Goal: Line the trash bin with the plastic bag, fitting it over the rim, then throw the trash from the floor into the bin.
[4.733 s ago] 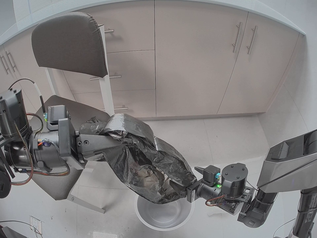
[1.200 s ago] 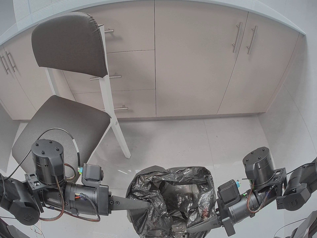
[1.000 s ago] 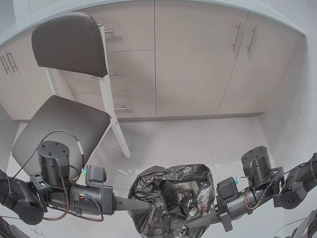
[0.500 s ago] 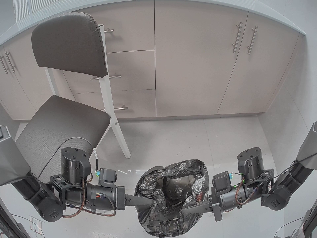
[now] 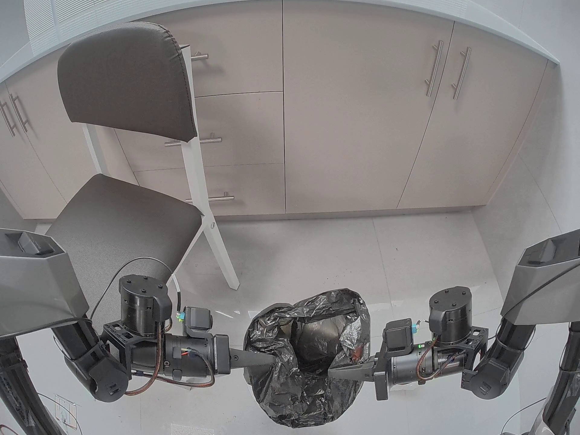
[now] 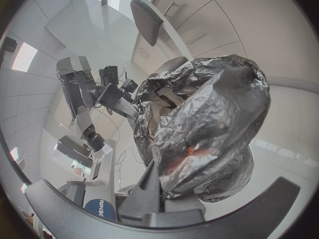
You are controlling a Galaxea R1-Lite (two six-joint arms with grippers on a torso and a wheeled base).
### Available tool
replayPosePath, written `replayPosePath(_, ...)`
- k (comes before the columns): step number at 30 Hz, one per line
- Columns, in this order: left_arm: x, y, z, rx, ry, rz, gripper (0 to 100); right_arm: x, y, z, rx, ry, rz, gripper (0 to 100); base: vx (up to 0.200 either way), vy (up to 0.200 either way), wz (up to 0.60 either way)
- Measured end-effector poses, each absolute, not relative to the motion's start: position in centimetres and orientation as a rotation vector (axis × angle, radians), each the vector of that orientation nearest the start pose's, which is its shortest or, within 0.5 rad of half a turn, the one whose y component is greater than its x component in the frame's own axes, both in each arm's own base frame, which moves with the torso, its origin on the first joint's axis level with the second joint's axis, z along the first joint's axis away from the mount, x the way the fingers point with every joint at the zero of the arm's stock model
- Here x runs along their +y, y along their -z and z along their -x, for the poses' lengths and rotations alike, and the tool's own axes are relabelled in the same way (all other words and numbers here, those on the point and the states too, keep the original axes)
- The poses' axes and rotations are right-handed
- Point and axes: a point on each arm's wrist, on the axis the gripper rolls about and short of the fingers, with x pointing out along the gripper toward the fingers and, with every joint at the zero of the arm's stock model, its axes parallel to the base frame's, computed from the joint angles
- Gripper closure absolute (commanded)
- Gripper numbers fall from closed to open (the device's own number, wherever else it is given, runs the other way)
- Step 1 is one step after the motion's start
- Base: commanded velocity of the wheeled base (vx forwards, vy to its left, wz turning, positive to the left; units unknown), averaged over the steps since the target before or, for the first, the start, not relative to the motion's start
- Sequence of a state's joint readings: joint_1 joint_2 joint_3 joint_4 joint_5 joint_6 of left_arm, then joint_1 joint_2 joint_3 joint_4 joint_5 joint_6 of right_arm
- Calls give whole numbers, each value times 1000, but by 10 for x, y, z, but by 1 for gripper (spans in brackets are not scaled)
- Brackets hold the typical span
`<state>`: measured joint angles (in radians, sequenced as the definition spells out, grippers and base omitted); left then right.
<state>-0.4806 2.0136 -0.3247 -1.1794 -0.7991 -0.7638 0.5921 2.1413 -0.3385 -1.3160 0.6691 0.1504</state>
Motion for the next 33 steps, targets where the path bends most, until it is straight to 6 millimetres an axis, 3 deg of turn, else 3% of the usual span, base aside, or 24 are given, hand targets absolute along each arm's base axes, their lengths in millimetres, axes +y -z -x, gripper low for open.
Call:
replayPosePath(10, -132, -25, -242, 969, 952, 747, 100, 169, 4, -228, 600, -1106, -179, 100, 0, 0, 0)
replayPosePath(33, -137, 0, -245, 904, 815, 640, 100, 170, 45, -234, 666, -924, -127, 100, 0, 0, 0)
